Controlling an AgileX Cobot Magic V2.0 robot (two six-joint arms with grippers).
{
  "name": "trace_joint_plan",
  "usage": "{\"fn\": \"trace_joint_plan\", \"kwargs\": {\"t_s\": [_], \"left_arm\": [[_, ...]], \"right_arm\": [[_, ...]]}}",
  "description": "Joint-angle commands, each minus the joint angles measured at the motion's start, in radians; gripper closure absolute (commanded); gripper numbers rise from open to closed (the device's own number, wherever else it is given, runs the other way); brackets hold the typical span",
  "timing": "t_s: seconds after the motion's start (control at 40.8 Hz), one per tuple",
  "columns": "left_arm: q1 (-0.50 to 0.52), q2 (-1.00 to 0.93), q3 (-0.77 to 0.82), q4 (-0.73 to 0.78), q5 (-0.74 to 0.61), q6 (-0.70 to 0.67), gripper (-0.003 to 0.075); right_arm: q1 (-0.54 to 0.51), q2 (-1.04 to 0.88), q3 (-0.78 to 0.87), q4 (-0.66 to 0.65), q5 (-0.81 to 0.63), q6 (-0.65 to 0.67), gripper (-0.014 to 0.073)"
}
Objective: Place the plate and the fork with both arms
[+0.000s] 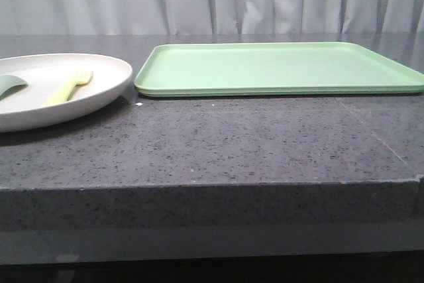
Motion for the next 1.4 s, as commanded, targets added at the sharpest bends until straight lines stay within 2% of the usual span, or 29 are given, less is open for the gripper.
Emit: {"fn": "trace_joint_plan", "kwargs": {"t_s": [0.0,0.196,0.466,0.687,0.883,0.981,1.054,1.079,1.201,1.275,1.324,1.373], "left_arm": [[0.003,-0.02,-0.041,-0.011,-0.08,-0.012,0.0738],[0.003,0.019,-0.212,-0.006,0.084,-0.012,0.0738],[0.003,0.283,-0.445,-0.006,0.288,-0.012,0.0738],[0.003,0.456,-0.517,-0.006,0.322,-0.012,0.0738],[0.003,0.474,-0.521,-0.006,0.304,-0.012,0.0738],[0.003,0.474,-0.521,-0.006,0.304,-0.012,0.072],[0.003,0.474,-0.521,-0.006,0.304,-0.012,0.0643],[0.003,0.474,-0.521,-0.006,0.304,-0.012,0.0594],[0.003,0.474,-0.521,-0.006,0.305,-0.012,0.0281],[0.003,0.474,-0.521,-0.006,0.305,-0.012,0.0122],[0.003,0.474,-0.52,-0.006,0.305,-0.012,0.0069],[0.003,0.474,-0.52,-0.006,0.307,-0.012,0.0056]], "right_arm": [[-0.005,-0.018,-0.099,-0.003,-0.064,-0.006,0.071],[-0.005,0.005,-0.315,0.012,0.177,-0.005,0.0709],[-0.005,0.238,-0.58,0.07,0.383,-0.005,0.0708],[-0.005,0.384,-0.622,0.07,0.42,-0.005,0.0708],[-0.005,0.397,-0.622,0.07,0.409,-0.005,0.0702],[-0.005,0.397,-0.622,0.07,0.409,-0.005,0.0616],[-0.005,0.397,-0.622,0.07,0.409,-0.006,0.0518],[-0.005,0.397,-0.622,0.07,0.409,-0.006,0.0485],[-0.005,0.397,-0.622,0.07,0.41,-0.006,0.0281],[-0.005,0.397,-0.621,0.07,0.41,-0.006,0.0198],[-0.005,0.397,-0.621,0.07,0.411,-0.006,0.0147],[-0.005,0.397,-0.621,0.07,0.411,-0.006,0.0112]]}}
